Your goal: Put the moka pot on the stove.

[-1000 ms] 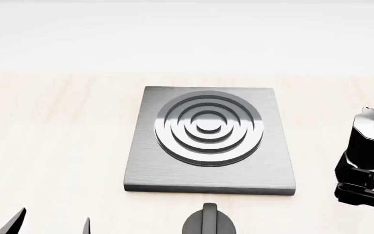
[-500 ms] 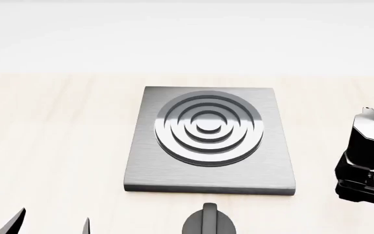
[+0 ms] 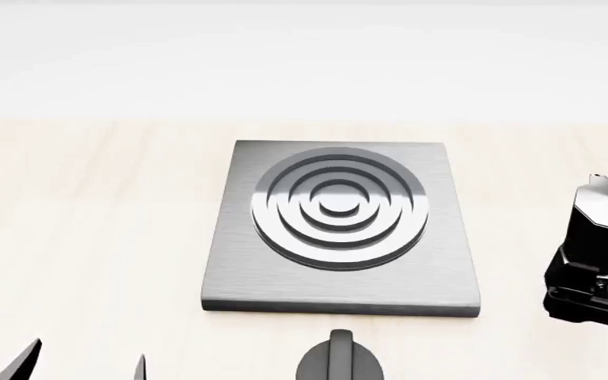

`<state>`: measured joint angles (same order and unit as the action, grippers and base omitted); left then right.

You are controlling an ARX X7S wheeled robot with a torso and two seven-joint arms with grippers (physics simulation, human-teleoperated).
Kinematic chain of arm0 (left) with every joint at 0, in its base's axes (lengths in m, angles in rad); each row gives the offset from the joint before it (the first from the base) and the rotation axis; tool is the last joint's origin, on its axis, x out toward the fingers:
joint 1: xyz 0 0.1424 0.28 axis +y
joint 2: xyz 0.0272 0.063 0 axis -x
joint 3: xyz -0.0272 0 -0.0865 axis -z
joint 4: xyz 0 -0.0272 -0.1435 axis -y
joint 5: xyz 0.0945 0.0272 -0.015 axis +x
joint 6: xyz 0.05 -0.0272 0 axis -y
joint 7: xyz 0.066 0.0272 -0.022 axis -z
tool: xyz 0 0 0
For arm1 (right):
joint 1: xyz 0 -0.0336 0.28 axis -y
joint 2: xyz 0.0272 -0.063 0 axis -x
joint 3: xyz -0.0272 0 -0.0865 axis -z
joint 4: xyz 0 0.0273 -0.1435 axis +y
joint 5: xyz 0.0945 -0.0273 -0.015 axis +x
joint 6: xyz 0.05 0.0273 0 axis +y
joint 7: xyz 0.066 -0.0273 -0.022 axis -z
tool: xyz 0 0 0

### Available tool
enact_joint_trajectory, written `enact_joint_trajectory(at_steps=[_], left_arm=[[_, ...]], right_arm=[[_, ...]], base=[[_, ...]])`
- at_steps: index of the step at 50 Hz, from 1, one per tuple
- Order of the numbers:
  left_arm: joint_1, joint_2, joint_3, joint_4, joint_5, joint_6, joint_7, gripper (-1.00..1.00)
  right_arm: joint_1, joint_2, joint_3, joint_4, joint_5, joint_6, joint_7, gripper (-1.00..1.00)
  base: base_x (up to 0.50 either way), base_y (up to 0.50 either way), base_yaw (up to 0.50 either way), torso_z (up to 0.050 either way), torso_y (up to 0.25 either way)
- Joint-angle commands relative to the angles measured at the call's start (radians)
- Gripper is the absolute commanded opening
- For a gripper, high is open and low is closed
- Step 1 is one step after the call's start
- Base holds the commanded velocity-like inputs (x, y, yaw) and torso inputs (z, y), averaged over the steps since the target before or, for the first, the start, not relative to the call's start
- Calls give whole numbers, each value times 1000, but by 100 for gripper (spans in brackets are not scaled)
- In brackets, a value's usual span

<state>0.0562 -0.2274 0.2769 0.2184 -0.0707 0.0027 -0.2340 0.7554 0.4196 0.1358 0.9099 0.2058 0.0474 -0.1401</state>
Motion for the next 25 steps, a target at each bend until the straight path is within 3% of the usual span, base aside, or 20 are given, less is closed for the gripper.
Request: enact_joint_trajectory(at_steps=[1, 14, 17, 25], left_arm=[[-4, 2, -3, -14, -13, 13, 5, 100], [-5, -6, 0, -8, -18, 8, -4, 100], [-4, -7, 0, -5, -19, 7, -7, 100], [1, -11, 4, 3, -21, 9, -12, 100]], right_arm=[[10, -6, -12, 28, -24, -16, 1, -100], [21, -10, -26, 83, -40, -54, 0, -100], [20, -15, -64, 90, -103, -78, 69, -100], [-5, -46, -138, -315, -203, 48, 169, -100]], base=[[0, 0, 0, 0, 0], [0, 0, 0, 0, 0], [0, 0, 0, 0, 0], [0, 0, 0, 0, 0]])
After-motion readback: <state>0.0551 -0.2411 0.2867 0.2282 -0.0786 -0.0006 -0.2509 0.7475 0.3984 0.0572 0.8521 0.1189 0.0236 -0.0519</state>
